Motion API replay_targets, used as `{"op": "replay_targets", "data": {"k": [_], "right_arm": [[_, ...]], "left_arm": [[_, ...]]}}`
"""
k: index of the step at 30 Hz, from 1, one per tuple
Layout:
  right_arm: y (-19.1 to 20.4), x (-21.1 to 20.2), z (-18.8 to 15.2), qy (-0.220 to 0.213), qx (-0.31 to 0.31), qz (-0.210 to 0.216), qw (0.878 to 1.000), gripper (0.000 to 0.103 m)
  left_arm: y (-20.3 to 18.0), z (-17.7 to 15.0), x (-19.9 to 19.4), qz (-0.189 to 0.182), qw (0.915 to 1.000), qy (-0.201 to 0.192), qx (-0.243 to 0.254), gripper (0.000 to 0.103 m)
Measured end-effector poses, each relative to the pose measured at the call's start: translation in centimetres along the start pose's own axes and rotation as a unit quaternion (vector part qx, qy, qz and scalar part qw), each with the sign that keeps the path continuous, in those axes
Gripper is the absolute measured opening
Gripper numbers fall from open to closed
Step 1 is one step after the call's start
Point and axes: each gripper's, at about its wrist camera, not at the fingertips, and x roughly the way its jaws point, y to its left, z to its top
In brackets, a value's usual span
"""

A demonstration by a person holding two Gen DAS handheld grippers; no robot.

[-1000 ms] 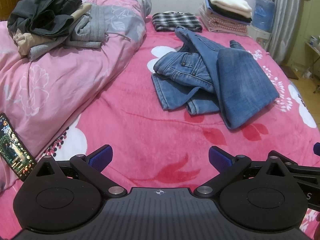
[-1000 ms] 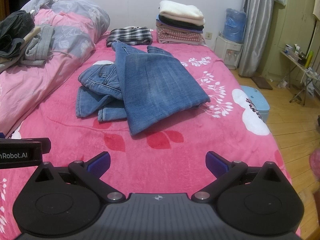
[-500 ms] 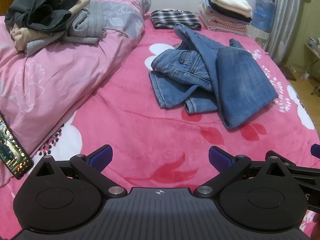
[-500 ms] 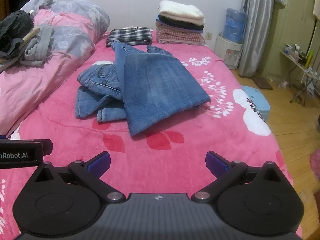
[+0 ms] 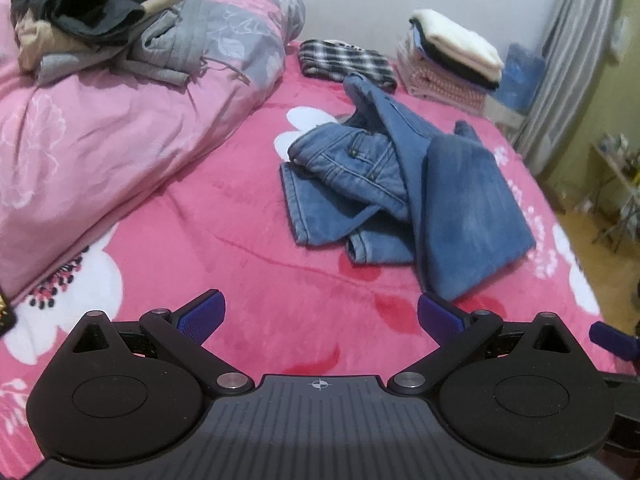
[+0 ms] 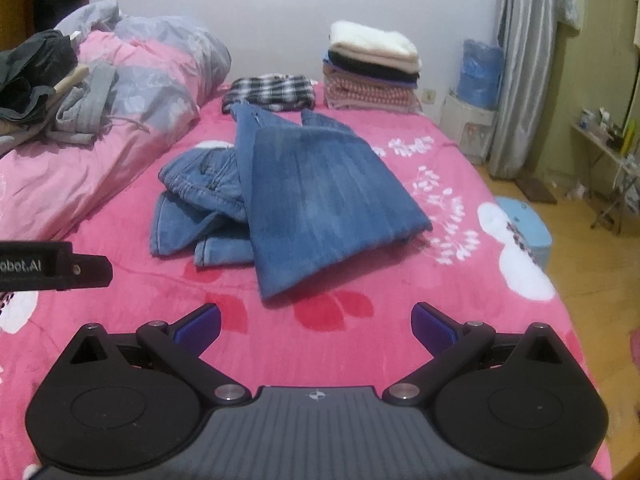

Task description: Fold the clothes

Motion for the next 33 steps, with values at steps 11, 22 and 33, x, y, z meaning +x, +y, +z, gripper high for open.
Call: {"op": "replay_targets", "data": {"k": [11,22,33], "right_arm": [[-1.9,2.8,3.6,-0.101,-0.031,0.018,0.994,0.103],[0.6,7.5,9.4,-0.113,-0.164,0.061,0.978,0.103],[5.1,12.5,7.5,-0.072,-0.271,0.042,0.959,0.103]], "left_arm": [[2.8,3.4,4.3,-0.026,0.9979,-0.013,-0.058,0.103],[2.4,6.9,10.8,-0.081,0.9945,-0.039,-0.055,0.094],[2.4,7.1,17.1,-0.12,0.9874,0.001,-0.103,0.057]]}}
